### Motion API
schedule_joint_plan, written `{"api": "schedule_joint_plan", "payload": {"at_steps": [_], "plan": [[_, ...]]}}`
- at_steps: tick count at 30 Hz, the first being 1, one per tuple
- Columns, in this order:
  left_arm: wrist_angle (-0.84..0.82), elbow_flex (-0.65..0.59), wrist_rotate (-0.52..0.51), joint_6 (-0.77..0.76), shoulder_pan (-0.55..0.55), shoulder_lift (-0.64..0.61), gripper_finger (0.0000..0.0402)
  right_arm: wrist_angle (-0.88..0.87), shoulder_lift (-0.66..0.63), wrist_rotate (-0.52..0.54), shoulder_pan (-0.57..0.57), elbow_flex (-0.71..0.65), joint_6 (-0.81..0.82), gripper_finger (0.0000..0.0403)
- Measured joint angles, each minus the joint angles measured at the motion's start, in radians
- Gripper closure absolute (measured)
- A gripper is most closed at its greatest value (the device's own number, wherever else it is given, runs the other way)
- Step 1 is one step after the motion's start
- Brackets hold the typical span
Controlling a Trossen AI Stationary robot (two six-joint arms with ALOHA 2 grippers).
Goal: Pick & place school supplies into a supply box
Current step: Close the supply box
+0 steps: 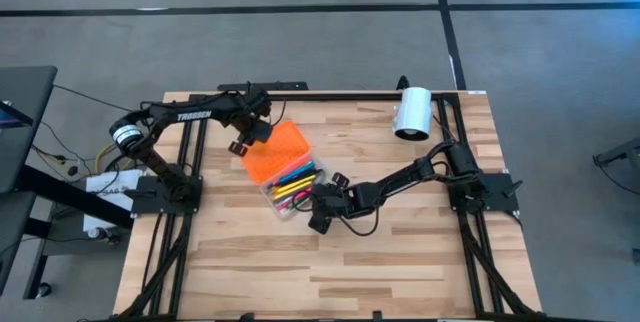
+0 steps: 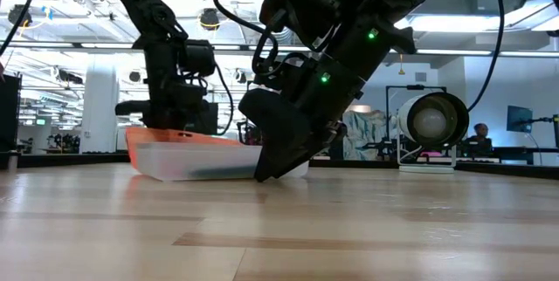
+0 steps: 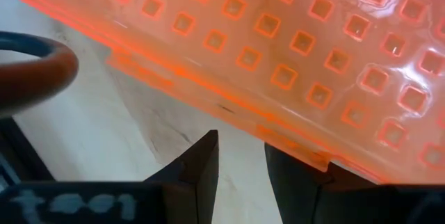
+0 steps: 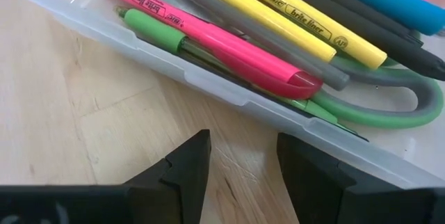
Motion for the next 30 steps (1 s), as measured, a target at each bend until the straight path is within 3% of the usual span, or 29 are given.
{"api": "schedule_joint_plan", "payload": {"at_steps": [21,30], "plan": [[-0.104,0.000,0.050,-0.016,-0.014,-0.003,0.0292,0.024,0.000,0.019,-0.026,-0.001,0.061,0.0235],[-0.117,0.000,0.053,-0.020,-0.016,-0.098,0.0292,0.013,0.000,0.021,-0.032,0.000,0.002,0.0235]]}}
